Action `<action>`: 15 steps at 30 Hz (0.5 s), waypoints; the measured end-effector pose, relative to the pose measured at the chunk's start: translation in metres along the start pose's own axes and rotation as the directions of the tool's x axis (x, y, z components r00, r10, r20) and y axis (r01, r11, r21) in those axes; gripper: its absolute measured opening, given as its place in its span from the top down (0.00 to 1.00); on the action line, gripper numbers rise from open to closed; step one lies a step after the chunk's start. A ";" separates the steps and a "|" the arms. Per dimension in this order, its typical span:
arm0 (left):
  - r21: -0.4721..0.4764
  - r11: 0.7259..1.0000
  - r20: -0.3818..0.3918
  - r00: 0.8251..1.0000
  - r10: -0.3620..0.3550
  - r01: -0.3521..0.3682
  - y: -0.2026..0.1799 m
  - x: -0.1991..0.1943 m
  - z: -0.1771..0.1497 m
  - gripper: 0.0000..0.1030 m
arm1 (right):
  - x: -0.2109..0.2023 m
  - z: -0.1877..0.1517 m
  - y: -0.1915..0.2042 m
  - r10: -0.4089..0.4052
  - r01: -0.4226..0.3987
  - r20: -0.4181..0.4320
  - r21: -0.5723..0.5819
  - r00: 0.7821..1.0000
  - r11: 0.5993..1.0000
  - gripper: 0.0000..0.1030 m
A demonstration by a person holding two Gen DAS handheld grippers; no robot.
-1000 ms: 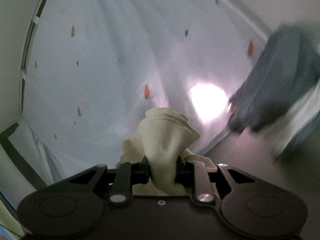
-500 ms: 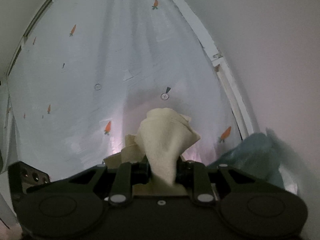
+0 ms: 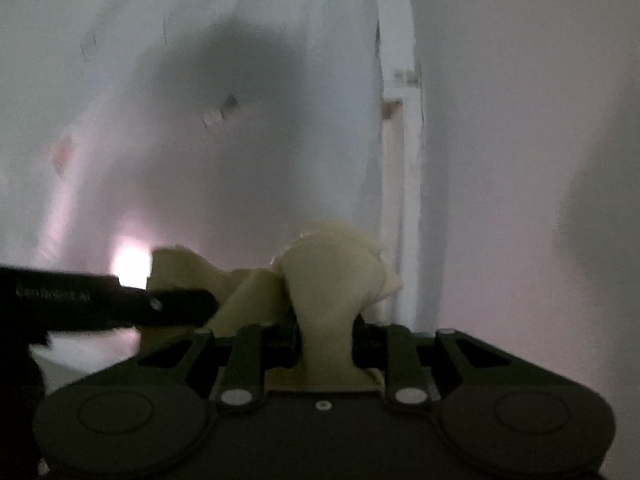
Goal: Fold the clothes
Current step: 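Carry the folded shirt with both grippers to the clothes stack, then lower the folded shirt onto the stack and open both grippers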
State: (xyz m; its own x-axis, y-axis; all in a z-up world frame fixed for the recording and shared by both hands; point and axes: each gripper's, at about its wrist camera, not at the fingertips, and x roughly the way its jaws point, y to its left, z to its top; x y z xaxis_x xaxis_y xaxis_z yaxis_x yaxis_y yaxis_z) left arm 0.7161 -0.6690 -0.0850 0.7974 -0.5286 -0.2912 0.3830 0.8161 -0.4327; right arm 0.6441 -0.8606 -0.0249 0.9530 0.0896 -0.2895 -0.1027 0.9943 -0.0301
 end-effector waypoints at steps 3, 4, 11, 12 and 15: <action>-0.013 0.998 -0.057 0.996 0.065 -0.066 0.024 0.028 -0.008 0.81 | 0.034 -0.012 0.007 -0.100 0.092 -0.065 -0.122 0.993 0.988 0.60; -0.017 0.997 -0.082 0.994 0.077 -0.078 0.032 0.035 -0.014 0.80 | 0.044 -0.014 0.008 -0.133 0.120 -0.081 -0.155 0.988 0.981 0.54; -0.027 0.993 -0.123 0.986 0.109 -0.113 0.046 0.043 -0.026 0.67 | 0.068 -0.017 0.008 -0.216 0.184 -0.138 -0.211 0.967 0.960 0.30; -0.025 0.992 -0.126 0.985 0.116 -0.120 0.044 0.041 -0.024 0.65 | 0.066 -0.016 0.008 -0.222 0.190 -0.136 -0.216 0.965 0.958 0.27; -0.004 0.990 -0.122 0.983 0.138 -0.139 0.039 0.029 -0.022 0.52 | 0.056 -0.012 0.016 -0.249 0.215 -0.111 -0.249 0.962 0.944 0.17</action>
State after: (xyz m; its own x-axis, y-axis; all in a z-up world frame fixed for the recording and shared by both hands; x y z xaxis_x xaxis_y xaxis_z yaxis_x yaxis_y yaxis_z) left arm 0.7436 -0.6577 -0.1289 0.7794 -0.4358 -0.4500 0.2665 0.8808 -0.3914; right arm 0.6920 -0.8407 -0.0531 0.9110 -0.1675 -0.3768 0.0372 0.9435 -0.3293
